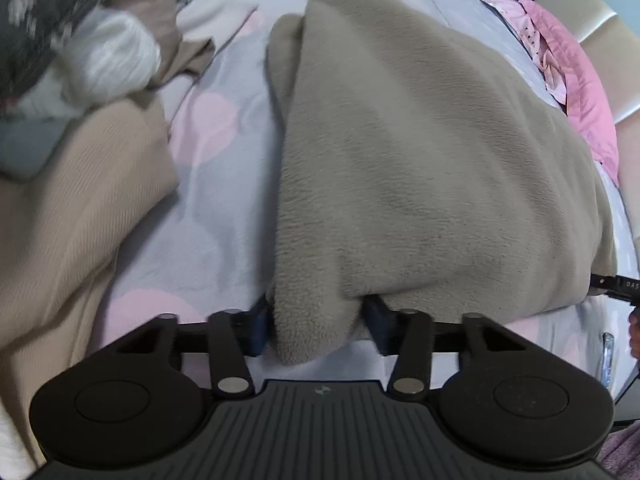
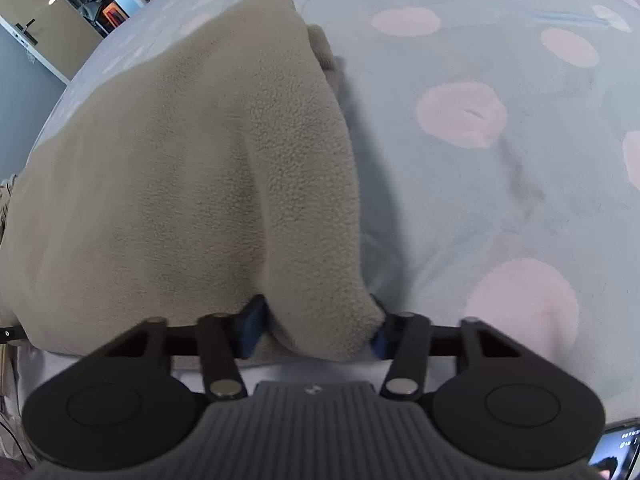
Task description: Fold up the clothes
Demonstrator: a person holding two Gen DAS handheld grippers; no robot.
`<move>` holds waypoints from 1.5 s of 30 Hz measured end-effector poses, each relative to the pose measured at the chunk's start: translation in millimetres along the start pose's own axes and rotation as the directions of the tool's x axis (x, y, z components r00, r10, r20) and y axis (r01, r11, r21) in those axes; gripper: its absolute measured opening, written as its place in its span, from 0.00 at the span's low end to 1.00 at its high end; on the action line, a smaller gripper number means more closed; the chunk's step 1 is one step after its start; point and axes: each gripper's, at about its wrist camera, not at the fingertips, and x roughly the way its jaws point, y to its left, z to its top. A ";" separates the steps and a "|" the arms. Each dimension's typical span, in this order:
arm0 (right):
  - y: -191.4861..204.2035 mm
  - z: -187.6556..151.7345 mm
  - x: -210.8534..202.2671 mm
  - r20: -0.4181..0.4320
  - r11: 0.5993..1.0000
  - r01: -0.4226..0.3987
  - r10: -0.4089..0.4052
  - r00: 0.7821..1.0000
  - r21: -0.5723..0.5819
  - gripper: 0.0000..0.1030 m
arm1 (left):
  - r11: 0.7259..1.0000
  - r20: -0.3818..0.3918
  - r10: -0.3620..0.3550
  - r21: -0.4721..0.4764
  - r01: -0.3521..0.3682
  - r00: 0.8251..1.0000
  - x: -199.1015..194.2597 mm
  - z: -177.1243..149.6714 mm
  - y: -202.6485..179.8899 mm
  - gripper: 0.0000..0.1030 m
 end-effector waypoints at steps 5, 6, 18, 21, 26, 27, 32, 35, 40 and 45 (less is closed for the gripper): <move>9.9 4.1 -23.0 0.039 1.000 0.009 -0.009 0.999 0.008 0.31 | 0.998 0.023 0.057 0.036 -0.058 0.998 -20.3 -0.3 -19.2 0.24; 11.3 5.1 -30.9 0.049 1.000 0.002 -0.002 0.999 0.011 0.30 | 0.997 0.032 0.061 0.039 -0.062 0.998 -26.8 -0.5 -22.1 0.23; 6.9 -33.8 -111.9 0.014 0.998 -0.042 0.041 0.999 0.038 0.26 | 0.996 -0.036 0.030 0.080 -0.027 0.999 -95.2 -56.7 -28.8 0.20; 5.8 -58.6 -114.8 -0.017 1.000 -0.025 0.025 1.000 0.008 0.27 | 0.997 -0.071 0.029 0.074 -0.023 0.997 -97.7 -81.6 -23.5 0.20; 8.4 -76.4 -100.3 -0.035 0.999 0.011 -0.012 0.999 -0.033 0.30 | 0.993 -0.106 0.075 0.102 -0.064 0.991 -77.1 -91.2 -24.0 0.21; 9.4 -78.3 -96.7 -0.040 0.999 0.027 -0.029 0.999 -0.047 0.31 | 0.992 -0.119 0.084 0.105 -0.072 0.989 -73.4 -91.8 -24.4 0.22; 22.6 -87.4 -98.2 0.026 0.968 0.175 -0.173 0.985 -0.182 0.47 | 0.976 -0.099 0.182 0.138 -0.168 0.978 -79.2 -98.8 -29.3 0.31; 36.0 -94.8 -115.7 0.176 0.921 0.284 -0.243 0.954 -0.267 0.54 | 0.951 -0.007 0.267 0.165 -0.262 0.964 -97.3 -104.3 -36.5 0.37; 57.1 -109.5 -144.8 0.426 0.869 0.350 -0.185 0.886 -0.350 0.52 | 0.945 0.148 0.194 0.236 -0.225 0.970 -117.8 -103.4 -62.7 0.36; 89.8 -113.3 -133.8 0.389 0.864 0.211 -0.019 0.921 -0.457 0.35 | 0.930 0.141 0.049 0.354 -0.097 0.989 -100.2 -96.9 -102.1 0.33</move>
